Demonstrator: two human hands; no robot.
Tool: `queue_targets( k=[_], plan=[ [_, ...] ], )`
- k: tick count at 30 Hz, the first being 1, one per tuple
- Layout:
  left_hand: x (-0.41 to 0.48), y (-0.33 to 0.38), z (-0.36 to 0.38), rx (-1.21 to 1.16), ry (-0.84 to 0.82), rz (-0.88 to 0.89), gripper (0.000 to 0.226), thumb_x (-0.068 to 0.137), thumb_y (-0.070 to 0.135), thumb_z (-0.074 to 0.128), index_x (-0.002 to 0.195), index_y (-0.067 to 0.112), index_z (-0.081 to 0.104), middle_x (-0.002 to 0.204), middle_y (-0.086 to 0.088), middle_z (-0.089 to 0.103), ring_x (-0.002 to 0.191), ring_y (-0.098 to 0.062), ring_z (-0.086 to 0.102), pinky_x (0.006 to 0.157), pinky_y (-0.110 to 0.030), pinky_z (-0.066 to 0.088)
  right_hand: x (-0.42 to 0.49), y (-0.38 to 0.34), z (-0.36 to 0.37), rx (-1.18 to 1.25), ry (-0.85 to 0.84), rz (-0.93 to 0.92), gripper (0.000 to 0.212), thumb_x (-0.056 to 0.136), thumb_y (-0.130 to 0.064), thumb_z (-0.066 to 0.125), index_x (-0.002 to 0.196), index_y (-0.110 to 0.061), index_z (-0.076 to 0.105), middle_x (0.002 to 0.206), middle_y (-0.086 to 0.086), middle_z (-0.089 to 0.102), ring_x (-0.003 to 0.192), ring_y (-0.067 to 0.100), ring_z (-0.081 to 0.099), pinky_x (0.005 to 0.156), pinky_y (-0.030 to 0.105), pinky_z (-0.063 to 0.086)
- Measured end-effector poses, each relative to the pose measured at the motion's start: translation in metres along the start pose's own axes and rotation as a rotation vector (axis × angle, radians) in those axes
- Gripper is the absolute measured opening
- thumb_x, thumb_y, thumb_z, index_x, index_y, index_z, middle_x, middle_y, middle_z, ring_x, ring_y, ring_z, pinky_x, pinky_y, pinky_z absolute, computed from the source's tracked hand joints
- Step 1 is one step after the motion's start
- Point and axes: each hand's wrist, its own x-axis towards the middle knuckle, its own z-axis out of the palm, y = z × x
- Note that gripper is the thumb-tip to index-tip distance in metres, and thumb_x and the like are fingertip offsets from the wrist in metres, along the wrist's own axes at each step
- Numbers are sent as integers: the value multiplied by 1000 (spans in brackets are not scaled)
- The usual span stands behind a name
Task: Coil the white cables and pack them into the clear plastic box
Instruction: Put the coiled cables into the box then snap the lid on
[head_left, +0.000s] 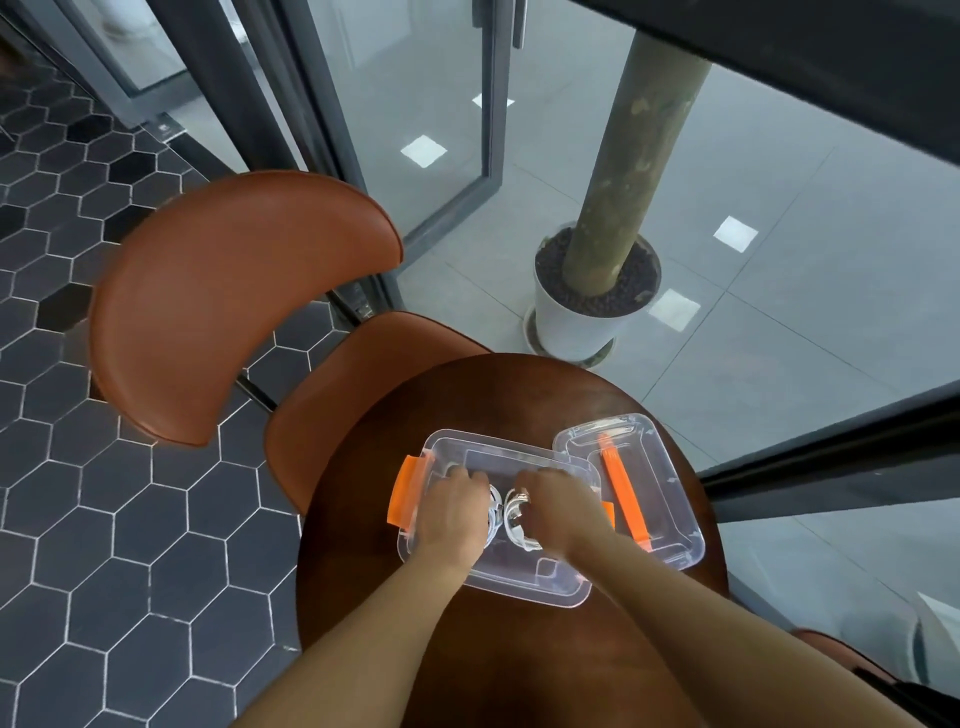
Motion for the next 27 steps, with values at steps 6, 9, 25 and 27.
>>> queue_targets(
  k=[6,9,25,27],
  plan=[
    [-20,12,-40,-110,119,37,38,97,22,60,135,25,56,134,1,60,112,-19,66,88,-28,55,-34,6,-33,310,182,88,22,90,-17,56,105,-21,72,100,-1,77,88,18,70,78,29,54],
    [-30,29,-57,-133,186,104,37,100,27,55,136,24,55,133,2,61,111,-17,65,89,-26,52,-55,21,-43,390,181,212,24,91,-22,57,112,-23,69,103,-4,76,91,16,70,81,29,55],
    [60,126,-54,-32,57,293,24,96,27,57,114,17,66,110,-6,65,98,-25,61,79,-38,53,-122,135,19,825,162,949,13,79,-29,64,90,-24,65,75,-2,73,68,20,72,74,43,63],
    [77,134,-45,38,-22,297,27,96,29,56,117,15,64,113,-8,63,103,-28,60,82,-41,51,-116,141,29,838,111,993,16,78,-32,62,86,-19,61,65,-1,72,62,20,73,75,42,62]
  ],
)
